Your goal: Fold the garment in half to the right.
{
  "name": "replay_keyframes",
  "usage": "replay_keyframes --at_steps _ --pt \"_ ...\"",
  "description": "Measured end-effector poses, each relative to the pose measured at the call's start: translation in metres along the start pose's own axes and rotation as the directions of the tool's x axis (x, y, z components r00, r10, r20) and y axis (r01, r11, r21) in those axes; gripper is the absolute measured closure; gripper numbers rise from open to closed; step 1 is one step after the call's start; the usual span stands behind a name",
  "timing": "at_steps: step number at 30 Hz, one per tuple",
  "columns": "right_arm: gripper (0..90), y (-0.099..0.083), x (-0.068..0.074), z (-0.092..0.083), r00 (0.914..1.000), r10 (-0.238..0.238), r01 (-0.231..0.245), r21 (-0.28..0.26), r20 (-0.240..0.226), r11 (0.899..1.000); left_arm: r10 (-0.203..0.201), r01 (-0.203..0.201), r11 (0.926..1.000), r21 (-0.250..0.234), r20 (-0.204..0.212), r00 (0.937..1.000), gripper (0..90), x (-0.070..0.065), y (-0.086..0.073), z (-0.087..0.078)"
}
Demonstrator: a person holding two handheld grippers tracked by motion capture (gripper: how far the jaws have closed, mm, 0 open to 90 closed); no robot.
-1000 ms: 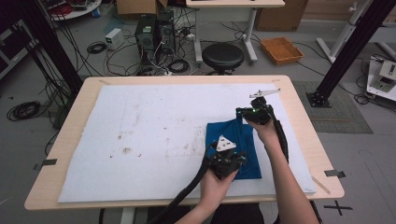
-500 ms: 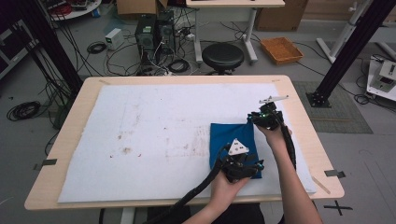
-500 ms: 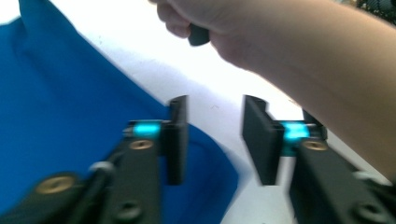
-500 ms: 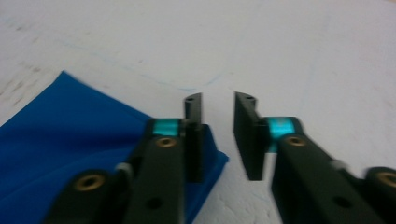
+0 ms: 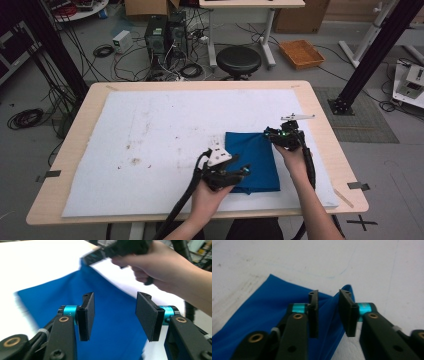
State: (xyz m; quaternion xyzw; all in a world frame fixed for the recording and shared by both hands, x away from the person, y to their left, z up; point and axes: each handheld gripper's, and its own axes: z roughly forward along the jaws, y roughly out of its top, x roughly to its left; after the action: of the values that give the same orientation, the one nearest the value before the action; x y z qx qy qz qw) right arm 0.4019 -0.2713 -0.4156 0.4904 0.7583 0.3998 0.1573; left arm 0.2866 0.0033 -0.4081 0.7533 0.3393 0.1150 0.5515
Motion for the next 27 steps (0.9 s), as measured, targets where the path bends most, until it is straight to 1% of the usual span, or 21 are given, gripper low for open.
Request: replay_keyframes --at_steps 1,2,3,6,8,11,13,14,15,16,18,20,22,23,25,27 --pt "78.7 -0.001 0.0 0.002 1.0 -0.003 0.003 0.013 0.007 1.0 0.001 -0.001 1.0 0.0 -0.015 0.9999 49.1 0.005 -0.001 -0.006" --pt "85.2 -0.003 -0.001 0.004 0.9999 -0.012 0.012 0.022 0.009 1.0 0.004 -0.004 1.0 0.001 -0.029 0.9996 48.4 0.01 -0.001 -0.012" --pt "88.2 -0.004 -0.002 0.005 0.9999 -0.009 0.009 0.027 0.011 1.0 0.005 -0.005 1.0 0.002 -0.043 0.9991 48.4 0.014 -0.002 -0.017" --pt "88.7 -0.008 -0.006 0.002 0.9998 0.012 -0.013 0.025 0.015 1.0 0.004 -0.004 1.0 0.004 -0.082 0.9966 48.3 0.029 -0.006 -0.033" --pt "88.7 -0.01 -0.008 -0.001 0.9997 0.018 -0.019 0.009 0.019 1.0 -0.005 0.005 1.0 0.0 -0.103 0.9947 48.4 0.038 -0.009 -0.043" --pt "88.5 -0.014 -0.01 -0.004 0.9989 0.031 -0.031 0.002 0.036 1.0 -0.026 0.025 0.9997 -0.009 -0.129 0.9913 48.4 0.049 -0.014 -0.056" --pt "87.8 -0.016 -0.012 -0.005 0.9981 0.043 -0.043 0.008 0.044 0.999 -0.034 0.032 0.9994 -0.014 -0.145 0.9888 48.4 0.056 -0.016 -0.062" --pt "84.8 -0.018 -0.013 -0.005 0.9976 0.045 -0.045 0.007 0.052 0.999 -0.034 0.032 0.9994 -0.016 -0.154 0.9875 48.4 0.059 -0.017 -0.066" --pt "78.7 -0.019 -0.013 -0.007 0.9969 0.054 -0.054 0.001 0.058 0.999 -0.035 0.033 0.9993 -0.017 -0.16 0.9865 48.4 0.061 -0.017 -0.069" --pt "75.9 -0.021 -0.014 -0.009 0.9959 0.063 -0.063 -0.008 0.065 0.998 -0.036 0.033 0.9993 -0.02 -0.166 0.9855 48.4 0.063 -0.017 -0.072" --pt "72.0 -0.024 -0.013 -0.018 0.9953 0.065 -0.063 -0.03 0.071 0.998 -0.032 0.029 0.9993 -0.022 -0.176 0.9838 48.4 0.068 -0.018 -0.079" --pt "69.6 -0.03 -0.01 -0.03 0.9956 0.075 -0.072 -0.056 0.055 0.996 -0.033 0.029 0.9992 -0.028 -0.185 0.9822 48.1 0.072 -0.018 -0.085" --pt "66.9 -0.04 -0.004 -0.047 0.9957 0.092 -0.091 -0.077 0.014 0.993 -0.036 0.029 0.9989 -0.036 -0.195 0.9801 47.3 0.077 -0.02 -0.094" --pt "66.7 -0.047 -0.001 -0.054 0.9963 0.086 -0.086 -0.083 -0.008 0.993 -0.032 0.025 0.999 -0.037 -0.199 0.9795 46.6 0.078 -0.021 -0.097" --pt "65.9 -0.059 0.007 -0.066 0.9964 0.078 -0.08 -0.081 -0.035 0.993 -0.022 0.014 0.9991 -0.04 -0.212 0.9771 45.5 0.082 -0.023 -0.105" --pt "65.1 -0.075 0.018 -0.078 0.9951 0.077 -0.082 -0.076 -0.062 0.994 -0.016 0.008 0.9994 -0.034 -0.231 0.9729 44.1 0.087 -0.025 -0.112"
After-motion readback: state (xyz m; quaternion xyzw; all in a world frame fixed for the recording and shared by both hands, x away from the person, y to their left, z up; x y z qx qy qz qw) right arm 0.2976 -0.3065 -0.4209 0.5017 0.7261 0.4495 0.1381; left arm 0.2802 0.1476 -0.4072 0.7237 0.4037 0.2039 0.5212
